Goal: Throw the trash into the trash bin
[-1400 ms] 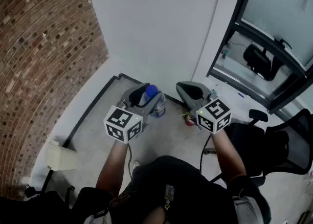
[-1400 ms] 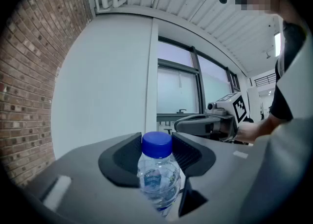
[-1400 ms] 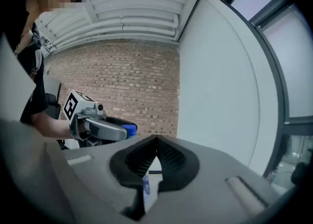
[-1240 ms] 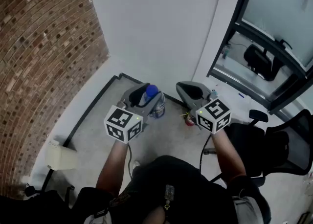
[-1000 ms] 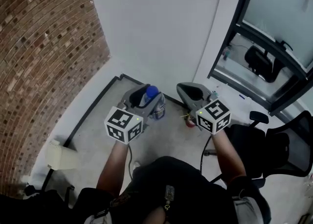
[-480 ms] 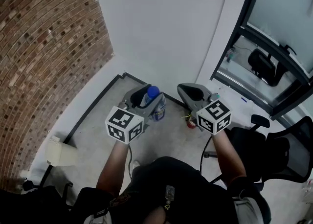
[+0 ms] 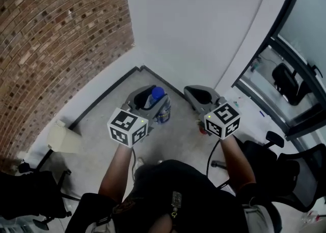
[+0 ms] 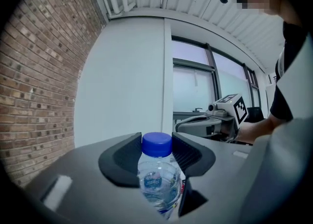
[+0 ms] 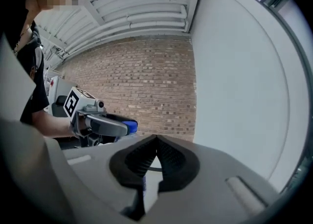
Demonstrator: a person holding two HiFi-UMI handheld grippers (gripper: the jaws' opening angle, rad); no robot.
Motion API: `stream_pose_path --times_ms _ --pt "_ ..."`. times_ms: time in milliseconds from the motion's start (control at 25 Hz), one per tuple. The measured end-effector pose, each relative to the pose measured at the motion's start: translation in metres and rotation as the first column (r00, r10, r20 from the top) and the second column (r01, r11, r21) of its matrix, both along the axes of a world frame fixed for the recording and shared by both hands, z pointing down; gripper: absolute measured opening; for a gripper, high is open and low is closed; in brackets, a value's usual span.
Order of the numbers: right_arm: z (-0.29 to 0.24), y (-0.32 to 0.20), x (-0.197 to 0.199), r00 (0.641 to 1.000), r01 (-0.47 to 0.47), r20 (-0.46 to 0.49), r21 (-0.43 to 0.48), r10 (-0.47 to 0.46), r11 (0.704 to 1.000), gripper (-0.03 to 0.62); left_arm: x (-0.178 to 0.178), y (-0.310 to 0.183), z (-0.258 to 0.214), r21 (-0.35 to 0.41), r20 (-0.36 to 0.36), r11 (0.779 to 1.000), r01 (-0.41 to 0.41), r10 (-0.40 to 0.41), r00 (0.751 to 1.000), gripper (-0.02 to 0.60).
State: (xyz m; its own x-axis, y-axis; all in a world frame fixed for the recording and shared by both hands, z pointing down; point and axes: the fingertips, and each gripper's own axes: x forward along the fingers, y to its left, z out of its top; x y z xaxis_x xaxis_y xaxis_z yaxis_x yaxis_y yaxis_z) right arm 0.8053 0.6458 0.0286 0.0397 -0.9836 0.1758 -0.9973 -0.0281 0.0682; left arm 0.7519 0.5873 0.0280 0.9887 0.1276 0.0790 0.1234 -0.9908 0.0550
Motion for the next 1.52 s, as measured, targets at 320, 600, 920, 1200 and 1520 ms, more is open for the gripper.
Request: stream_pose_path --times_ms 320,600,920,1200,1520 --pt "0.009 -0.061 -0.044 0.978 0.21 0.023 -0.006 -0.209 0.978 0.003 -0.061 -0.055 0.008 -0.006 0.021 0.973 0.231 -0.23 0.973 0.2" --pt "0.018 -0.119 -0.111 0.903 0.428 0.053 -0.007 -0.427 0.904 0.003 -0.145 -0.1 0.014 -0.008 0.043 0.883 0.468 -0.468 0.883 0.199" --pt "0.031 -0.172 -0.198 0.785 0.614 0.094 0.011 -0.612 0.789 0.003 -0.251 -0.129 0.022 0.005 0.08 0.744 0.669 -0.667 0.741 0.199" --pt "0.04 -0.205 -0.294 0.65 0.757 0.099 0.009 -0.754 0.653 0.003 -0.355 -0.138 0.034 -0.019 0.094 0.585 0.811 -0.807 0.584 0.199" --pt "0.042 -0.24 -0.39 0.526 0.849 0.082 0.0 -0.847 0.528 0.003 -0.453 -0.154 0.036 -0.028 0.089 0.454 0.89 -0.886 0.455 0.199"
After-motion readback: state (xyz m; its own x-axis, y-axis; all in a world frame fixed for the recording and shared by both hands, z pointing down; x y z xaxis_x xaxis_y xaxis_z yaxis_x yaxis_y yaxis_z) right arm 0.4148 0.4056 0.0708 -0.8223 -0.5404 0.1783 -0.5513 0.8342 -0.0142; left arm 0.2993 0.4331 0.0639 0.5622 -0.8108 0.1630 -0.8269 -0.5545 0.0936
